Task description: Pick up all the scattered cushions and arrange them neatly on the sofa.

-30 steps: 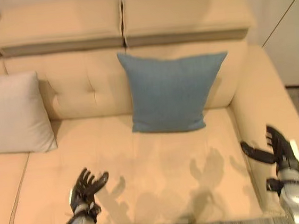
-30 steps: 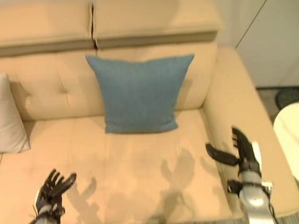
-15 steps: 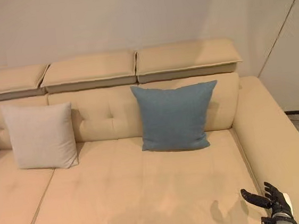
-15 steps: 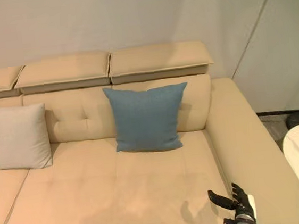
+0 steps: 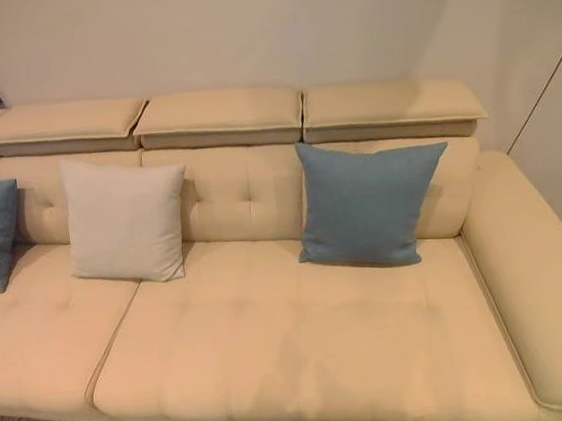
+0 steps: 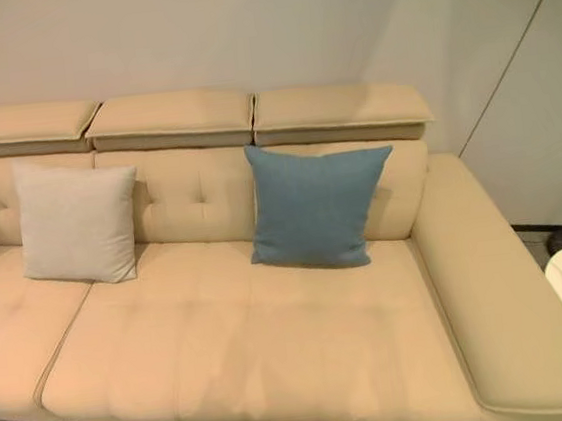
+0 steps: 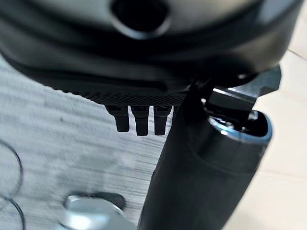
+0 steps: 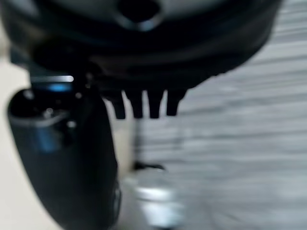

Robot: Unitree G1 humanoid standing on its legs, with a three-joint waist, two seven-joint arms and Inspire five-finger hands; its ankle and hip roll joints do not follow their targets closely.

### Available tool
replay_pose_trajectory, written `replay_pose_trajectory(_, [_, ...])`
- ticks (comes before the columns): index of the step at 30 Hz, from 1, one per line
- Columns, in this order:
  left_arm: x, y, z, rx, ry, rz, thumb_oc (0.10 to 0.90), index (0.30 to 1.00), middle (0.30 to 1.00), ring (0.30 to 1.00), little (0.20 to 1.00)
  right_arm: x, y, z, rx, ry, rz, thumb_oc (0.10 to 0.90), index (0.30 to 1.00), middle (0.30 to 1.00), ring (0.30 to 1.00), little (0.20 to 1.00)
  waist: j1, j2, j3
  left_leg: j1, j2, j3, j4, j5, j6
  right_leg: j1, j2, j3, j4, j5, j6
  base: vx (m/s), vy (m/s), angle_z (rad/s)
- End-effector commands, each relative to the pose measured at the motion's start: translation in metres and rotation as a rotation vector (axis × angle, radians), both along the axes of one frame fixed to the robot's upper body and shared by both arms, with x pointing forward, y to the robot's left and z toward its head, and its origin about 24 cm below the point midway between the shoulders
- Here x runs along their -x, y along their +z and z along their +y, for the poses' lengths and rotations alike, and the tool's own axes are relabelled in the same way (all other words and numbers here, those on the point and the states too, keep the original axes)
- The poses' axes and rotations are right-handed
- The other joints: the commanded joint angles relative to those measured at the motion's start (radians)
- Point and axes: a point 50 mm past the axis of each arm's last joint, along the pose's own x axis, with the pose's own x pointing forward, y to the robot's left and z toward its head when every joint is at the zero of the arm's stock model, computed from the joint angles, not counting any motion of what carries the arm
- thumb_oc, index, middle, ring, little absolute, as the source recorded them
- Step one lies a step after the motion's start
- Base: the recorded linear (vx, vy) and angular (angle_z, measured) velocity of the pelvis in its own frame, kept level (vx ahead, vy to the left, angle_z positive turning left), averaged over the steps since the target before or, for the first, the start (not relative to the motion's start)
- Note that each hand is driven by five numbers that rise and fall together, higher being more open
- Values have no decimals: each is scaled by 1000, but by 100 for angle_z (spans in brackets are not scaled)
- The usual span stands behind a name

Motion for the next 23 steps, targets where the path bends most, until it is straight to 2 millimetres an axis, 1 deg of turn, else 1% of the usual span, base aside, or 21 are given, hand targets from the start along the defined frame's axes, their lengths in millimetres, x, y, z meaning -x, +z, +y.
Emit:
replay_pose_trajectory(1, [-27,7,12,-39,-12,-97,800,900,900,900,900,-16,14,-39,128,89,-33,800,900,900,900,900,15,-7,25,31,-12,-1,-163,76,-13,142,52,-24,-52,-4,-25,-110,19,-34])
replay_pose_trajectory(3, [-32,9,16,-41,5,-123,800,900,900,900,900,-7,13,-38,121,124,9,800,900,900,900,900,34,-20,7,12,-19,13,-164,93,-9,186,89,-16,-63,-39,-38,-106,-1,-39])
replay_pose_trajectory(4, [-34,10,16,-39,17,-138,800,900,900,900,900,-3,12,-38,118,115,21,800,900,900,900,900,40,-31,-4,0,-25,18,-159,103,-12,222,102,-12,-99,-52,-40,-122,-36,-39])
replay_pose_trajectory(5, [-36,10,17,-40,36,-152,800,900,900,900,900,-4,13,-39,121,121,21,800,900,900,900,900,49,-38,-3,-5,-29,26,-155,103,-14,214,104,-18,-114,-47,-45,-94,-100,-36])
replay_pose_trajectory(6, [-37,11,20,-28,73,-152,800,900,900,900,900,-15,15,-43,155,124,-3,800,900,900,900,900,63,-43,-10,-23,-29,22,-142,113,-24,233,104,-32,-163,-48,-43,-46,-153,-29])
replay_pose_trajectory(7, [-25,7,16,4,144,-112,800,900,900,900,900,-34,15,-36,129,176,-70,800,900,900,900,900,59,-50,-21,-17,-24,36,-141,105,-30,240,112,-5,-207,-47,-50,-6,-131,-15])
replay_pose_trajectory(8, [-25,7,16,4,144,-112,800,900,900,900,900,-34,15,-36,129,176,-70,800,900,900,900,900,60,-50,-20,-15,-24,37,-141,105,-30,241,113,-4,-208,-47,-50,45,-115,-12])
replay_pose_trajectory(9, [-20,3,7,46,162,-81,800,900,900,900,900,-44,18,-41,147,157,-82,800,900,900,900,900,55,-45,-35,-1,-16,52,-138,96,-31,256,120,4,-234,-48,-59,42,-70,-16])
replay_pose_trajectory(10, [-21,2,5,55,156,-82,800,900,900,900,900,-51,21,-45,159,151,-105,800,900,900,900,900,52,-43,-37,7,-13,56,-137,90,-30,262,123,10,-239,-52,-63,42,-70,-29])
replay_pose_trajectory(11, [-21,2,5,55,156,-82,800,900,900,900,900,-51,21,-45,159,151,-105,800,900,900,900,900,52,-43,-36,8,-13,56,-136,90,-30,264,123,11,-239,-52,-63,19,-46,-29])
replay_pose_trajectory(14, [-33,2,-5,77,113,-110,800,900,900,900,900,-61,24,-47,171,135,-144,800,900,900,900,900,37,-37,-43,30,-7,64,-139,84,-31,278,131,17,-255,-54,-70,10,-67,-9])
replay_pose_trajectory(15, [-47,2,-13,102,92,-145,800,900,900,900,900,-61,21,-40,157,164,-137,800,900,900,900,900,34,-35,-47,36,-5,63,-146,85,-30,285,132,13,-263,-54,-72,-3,-54,-1])
replay_pose_trajectory(16, [-47,2,-13,102,92,-145,800,900,900,900,900,-61,21,-40,157,164,-137,800,900,900,900,900,33,-35,-47,37,-5,63,-146,85,-30,286,132,12,-263,-54,-72,-15,-59,0])
replay_pose_trajectory(18, [-64,5,-22,118,38,-189,800,900,900,900,900,-57,17,-30,131,208,-110,800,900,900,900,900,29,-31,-53,41,-5,58,-162,90,-30,294,134,8,-278,-52,-74,-11,-21,1])
replay_pose_trajectory(21, [-74,6,-31,124,-42,-205,800,900,900,900,900,-52,13,-24,115,221,-87,800,900,900,900,900,22,-23,-57,46,-4,55,-181,94,-30,301,132,4,-301,-43,-74,-36,-27,10])
replay_pose_trajectory(23, [-76,5,-33,119,-70,-194,800,900,900,900,900,-50,12,-20,105,220,-79,800,900,900,900,900,19,-19,-56,49,-3,52,-197,103,-31,303,134,1,-318,-36,-74,-45,-25,5])
